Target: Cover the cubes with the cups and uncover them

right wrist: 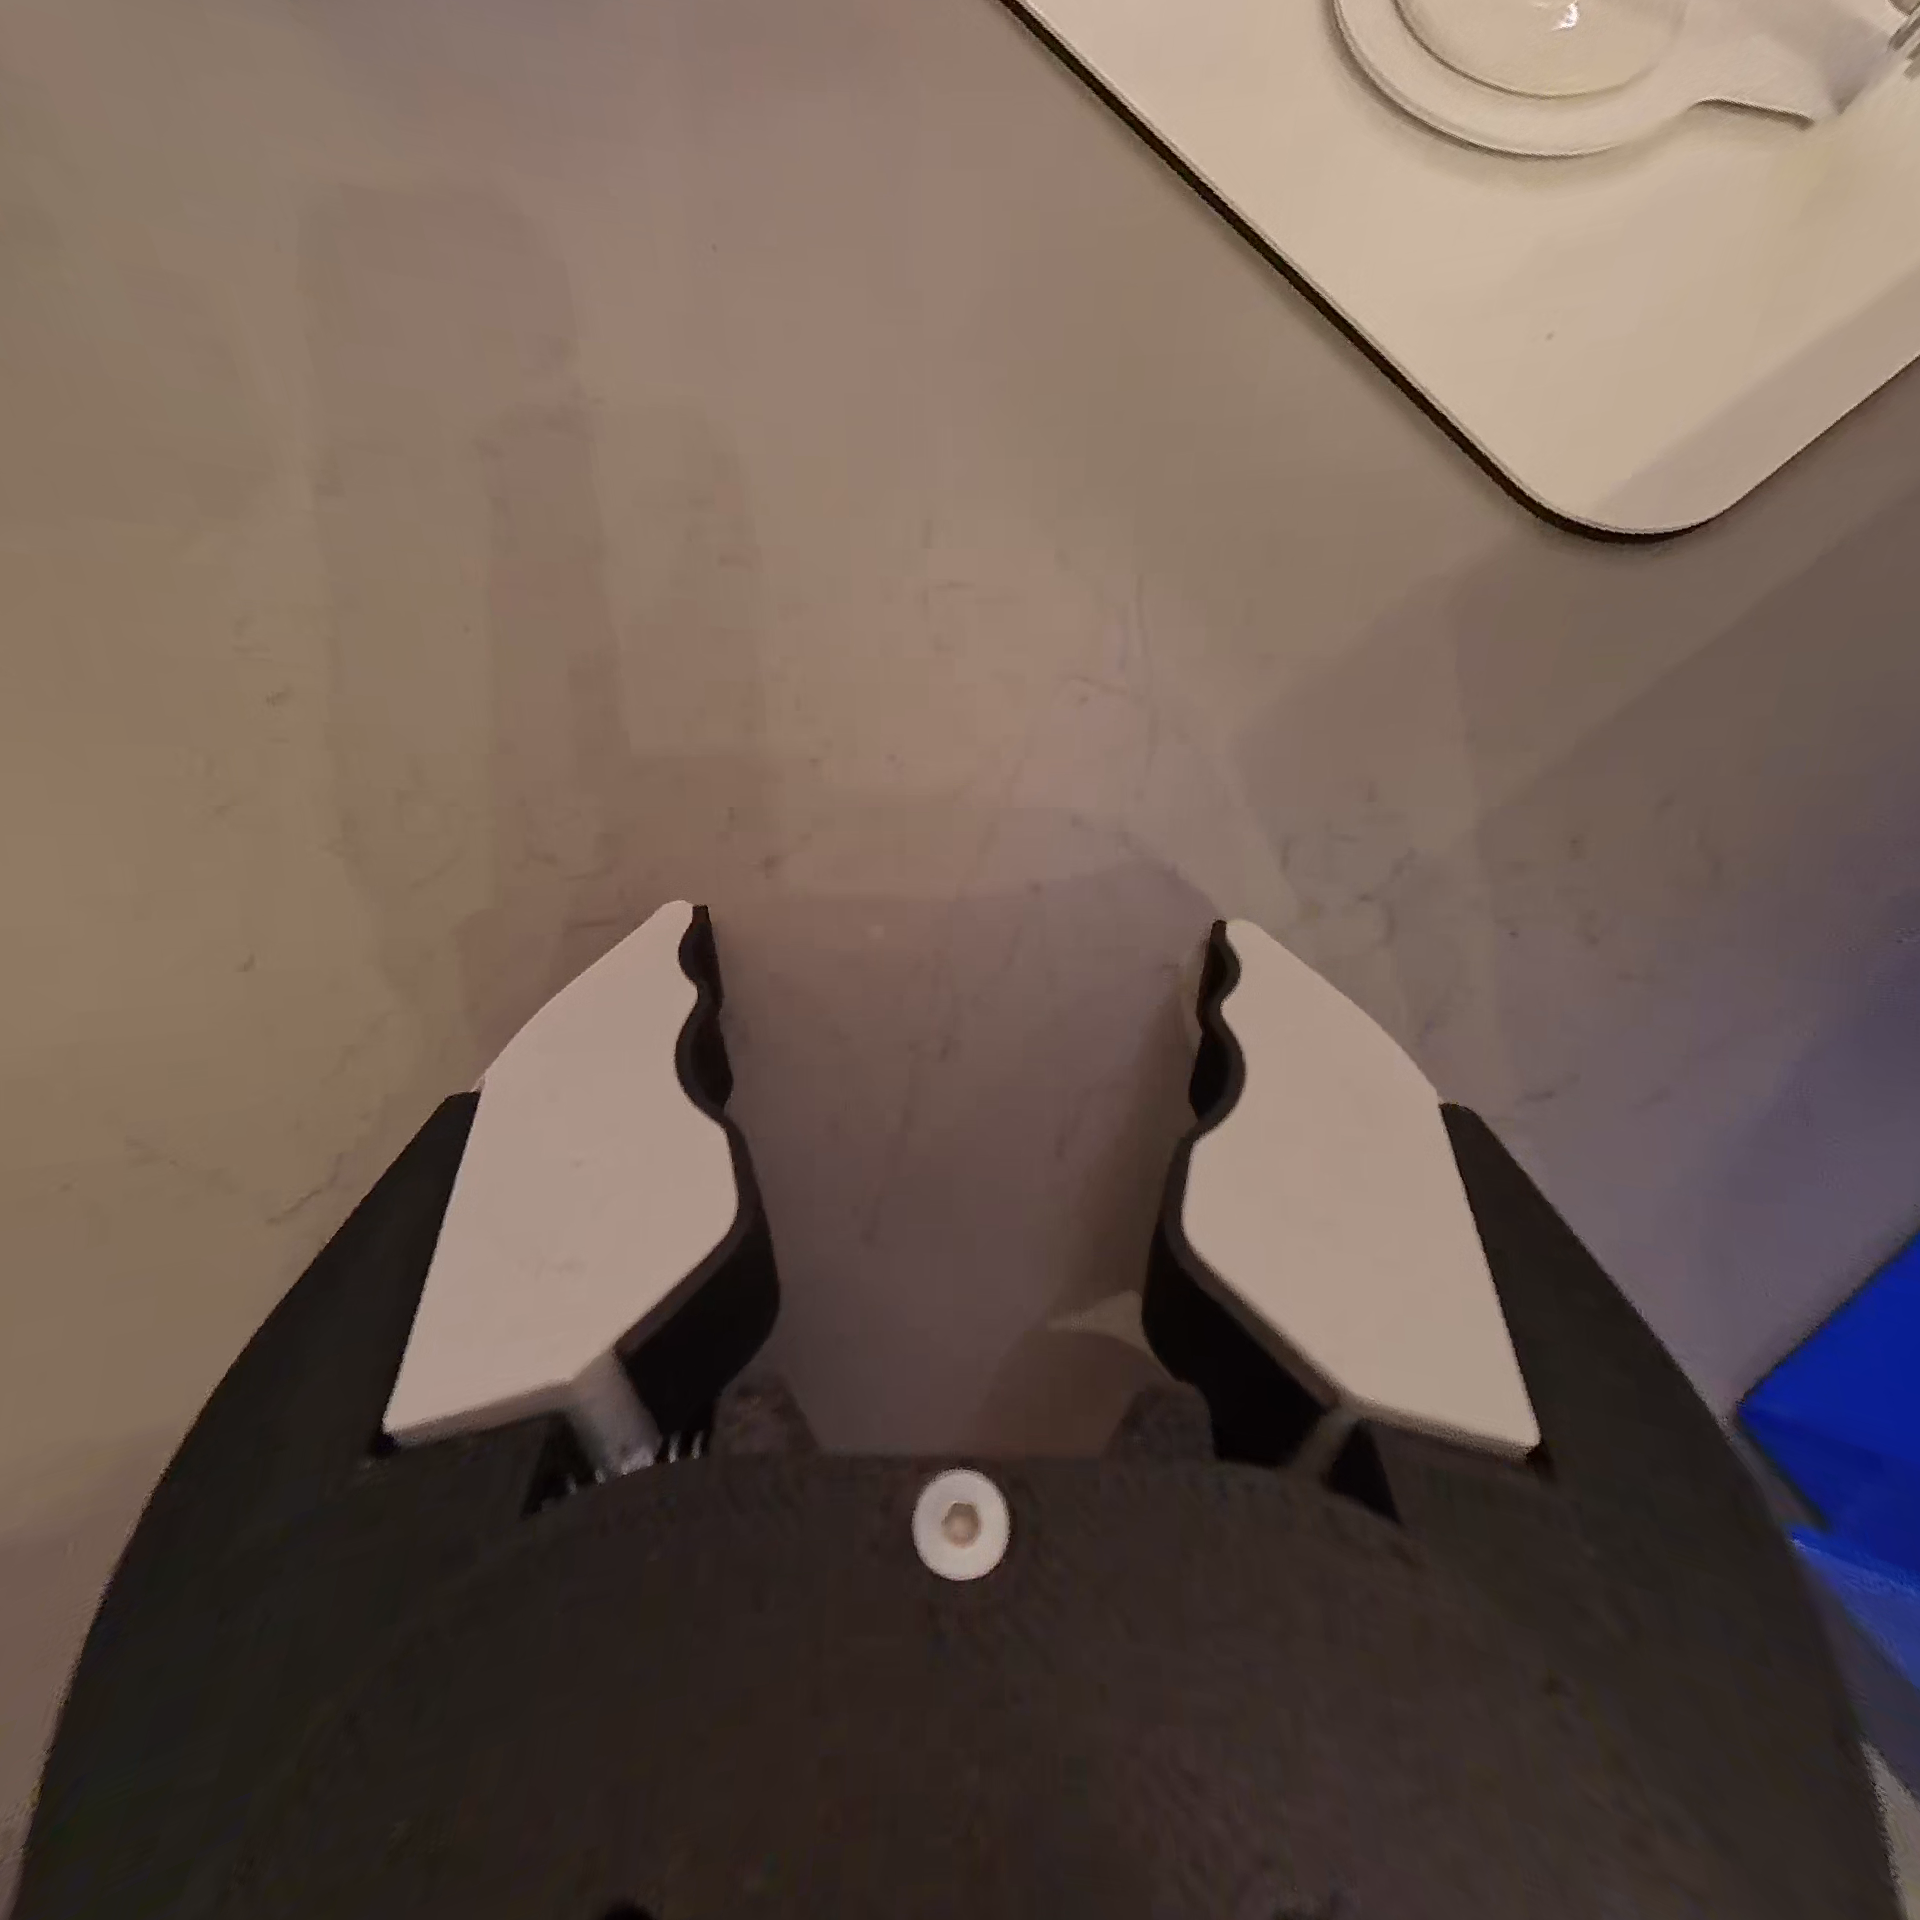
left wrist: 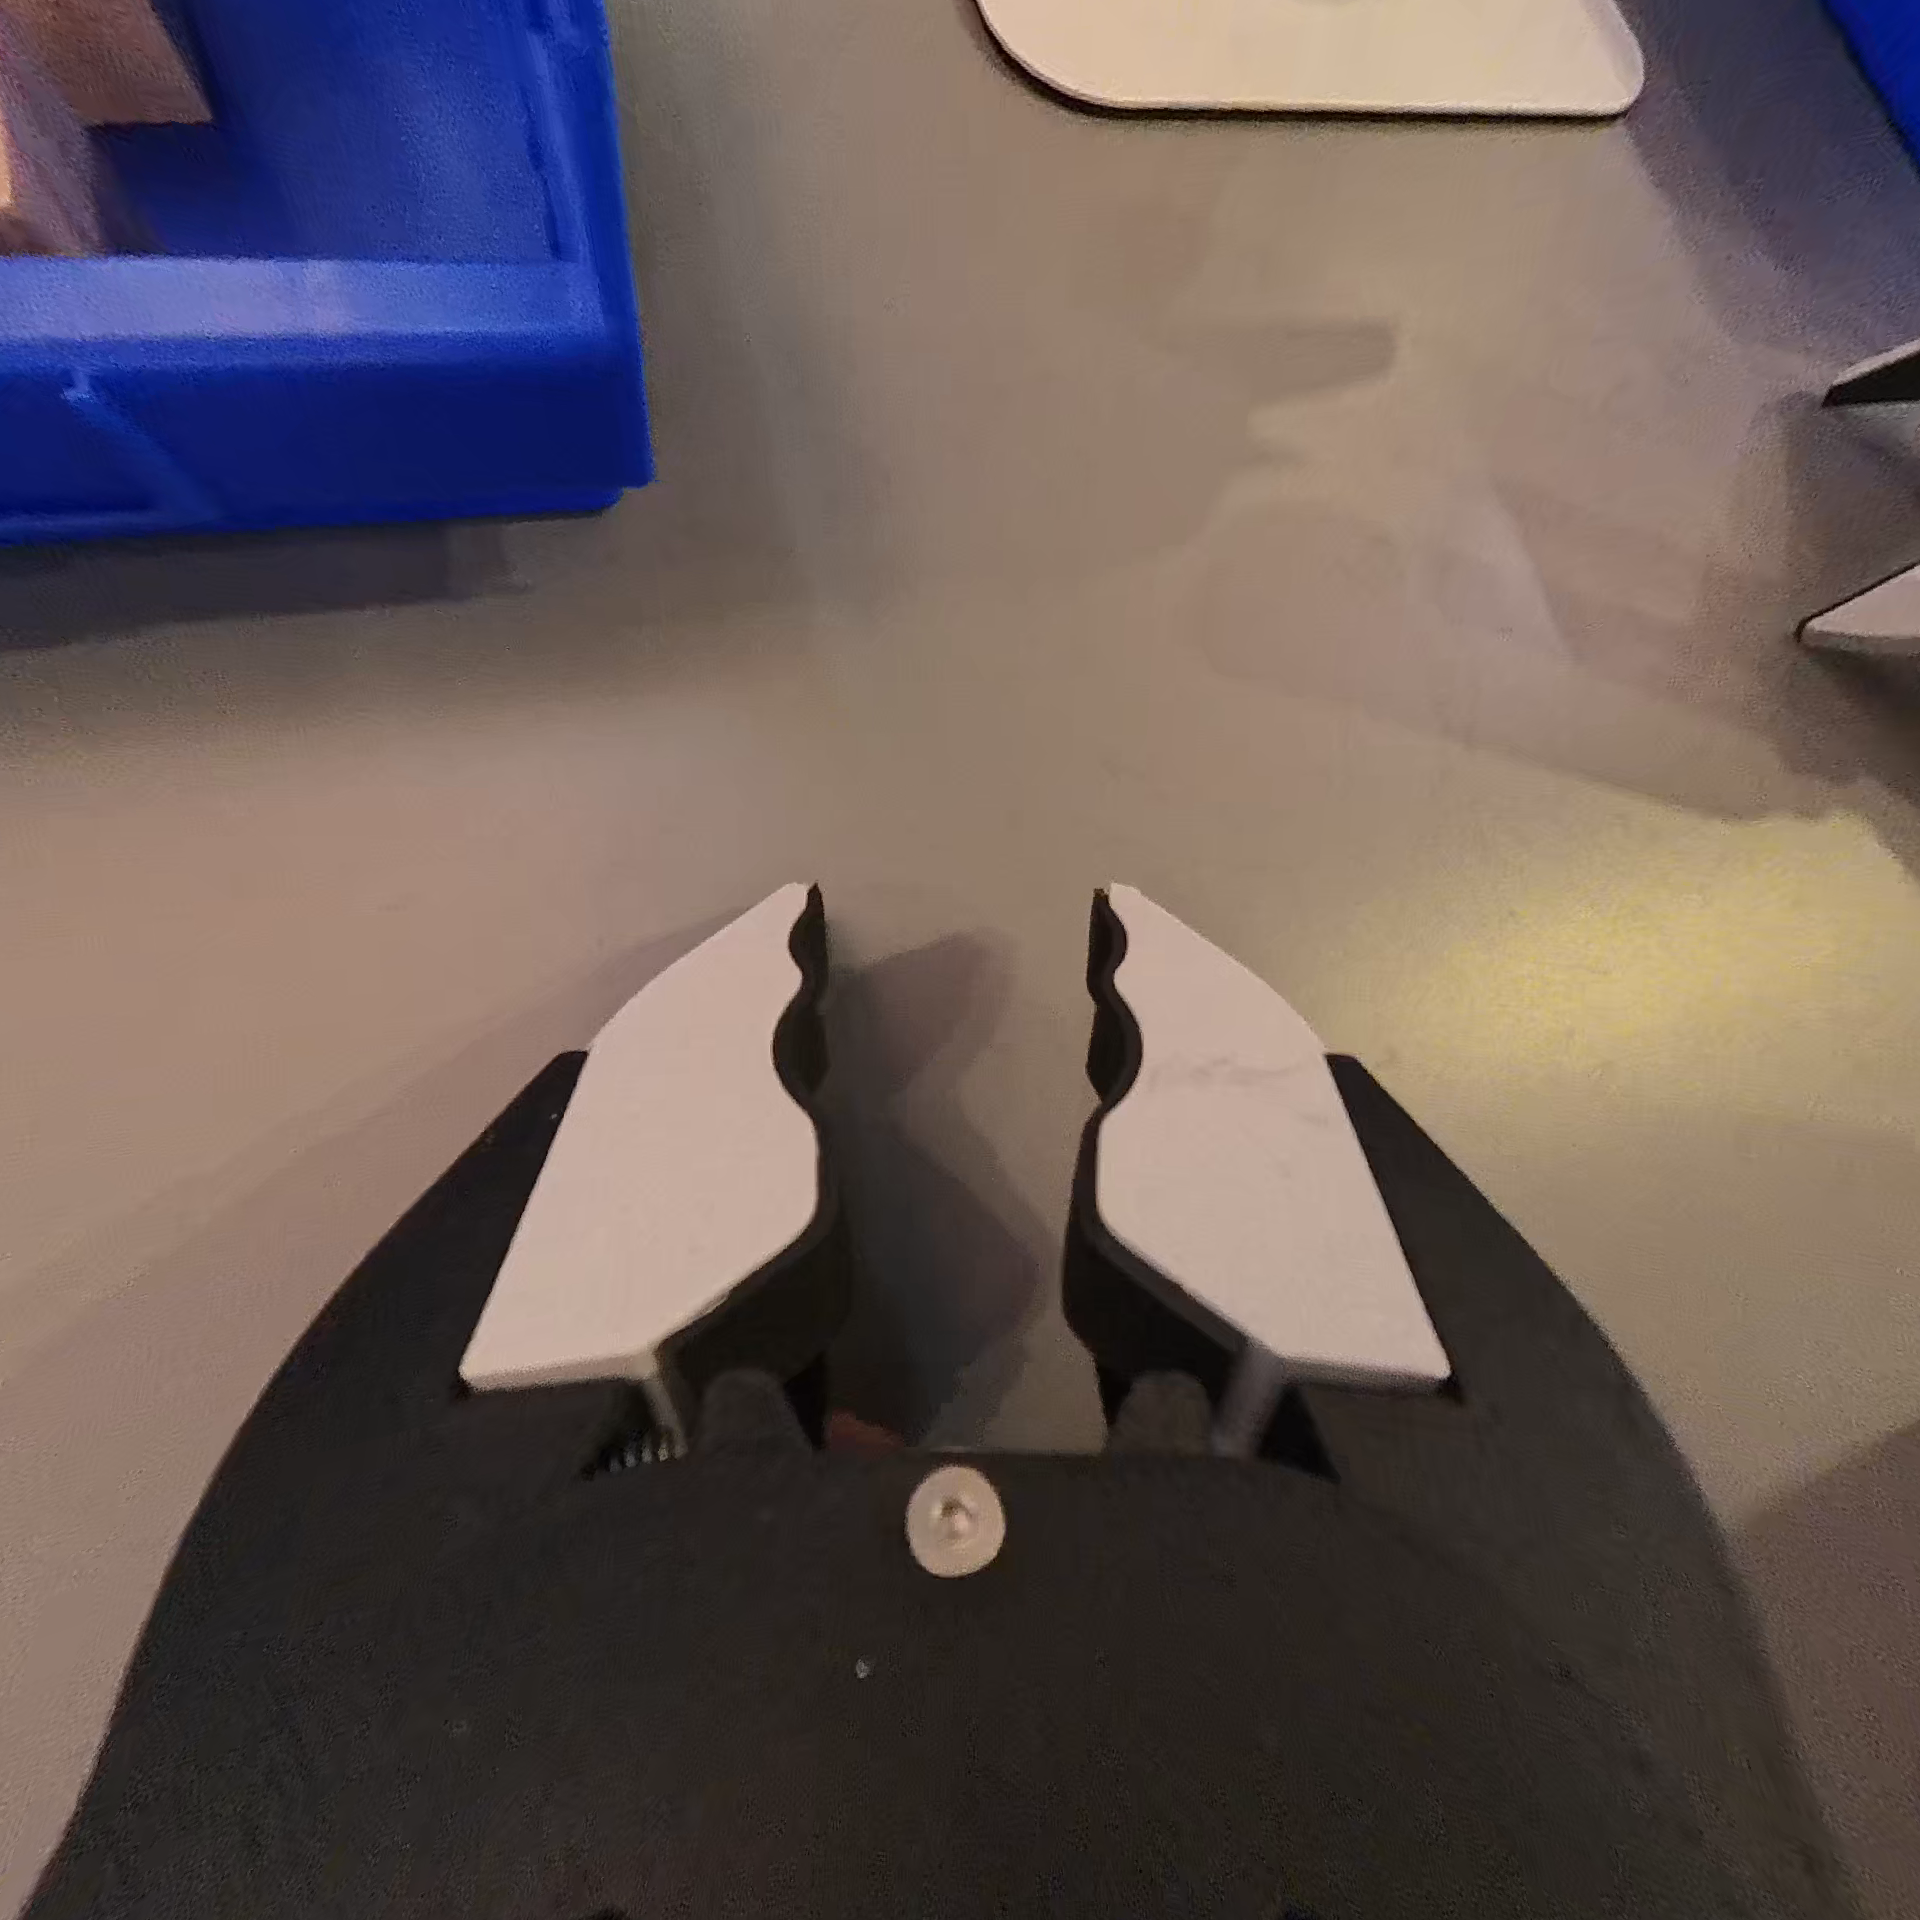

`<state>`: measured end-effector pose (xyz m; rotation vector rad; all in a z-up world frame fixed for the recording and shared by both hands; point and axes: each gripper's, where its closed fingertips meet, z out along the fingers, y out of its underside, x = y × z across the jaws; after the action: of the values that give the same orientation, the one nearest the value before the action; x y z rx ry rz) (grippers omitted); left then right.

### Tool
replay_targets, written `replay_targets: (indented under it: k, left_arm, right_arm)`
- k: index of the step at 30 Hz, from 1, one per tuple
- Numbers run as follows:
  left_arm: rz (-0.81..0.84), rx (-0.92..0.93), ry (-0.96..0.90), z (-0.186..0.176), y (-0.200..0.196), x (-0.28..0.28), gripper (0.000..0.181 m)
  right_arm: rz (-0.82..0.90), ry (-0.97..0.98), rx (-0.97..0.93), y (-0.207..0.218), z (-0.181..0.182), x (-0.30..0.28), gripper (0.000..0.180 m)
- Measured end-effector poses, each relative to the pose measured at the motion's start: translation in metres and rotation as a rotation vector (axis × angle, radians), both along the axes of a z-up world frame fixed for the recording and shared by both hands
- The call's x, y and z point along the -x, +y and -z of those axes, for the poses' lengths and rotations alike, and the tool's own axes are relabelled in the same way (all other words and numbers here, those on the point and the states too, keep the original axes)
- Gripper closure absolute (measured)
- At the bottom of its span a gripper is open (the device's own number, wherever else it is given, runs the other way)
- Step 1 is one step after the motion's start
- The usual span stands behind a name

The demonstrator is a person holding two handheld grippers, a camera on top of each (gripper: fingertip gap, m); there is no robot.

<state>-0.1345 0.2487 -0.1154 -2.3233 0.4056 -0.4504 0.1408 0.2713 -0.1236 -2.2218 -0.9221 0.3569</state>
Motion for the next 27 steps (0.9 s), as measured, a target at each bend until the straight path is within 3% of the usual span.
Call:
replay_targets:
  k: [5,8,10,12,17,21,27]
  left_arm:
    - [0.061,-0.002,0.027,0.002,-0.003,-0.007,0.13]
    - [0.072,0.002,-0.026,-0.001,-0.004,-0.008,0.129]
    - [0.076,0.012,-0.075,-0.004,-0.004,-0.006,0.13]
    - [0.033,0.0,-0.084,-0.006,0.001,0.005,0.11]
    - [-0.065,-0.064,0.021,-0.013,0.021,0.06,0.079]
    - [-0.072,-0.004,0.068,0.003,0.032,0.094,0.078]
    - [-0.015,-0.001,0.176,0.011,0.035,0.094,0.081]
  right_arm:
    - [-0.001,-0.004,0.008,0.002,0.0,0.002,0.092]
    - [0.024,0.015,0.023,0.007,-0.003,0.008,0.1]
    - [0.041,0.034,-0.004,0.014,-0.011,0.016,0.097]
    - [0.053,0.037,-0.048,0.024,-0.021,0.025,0.093]
    - [0.079,0.024,-0.069,0.048,-0.022,0.042,0.079]
    - [0.089,-0.006,0.015,0.055,0.001,0.049,0.079]
    - [0.08,0.003,-0.008,0.055,0.0,0.051,0.092]
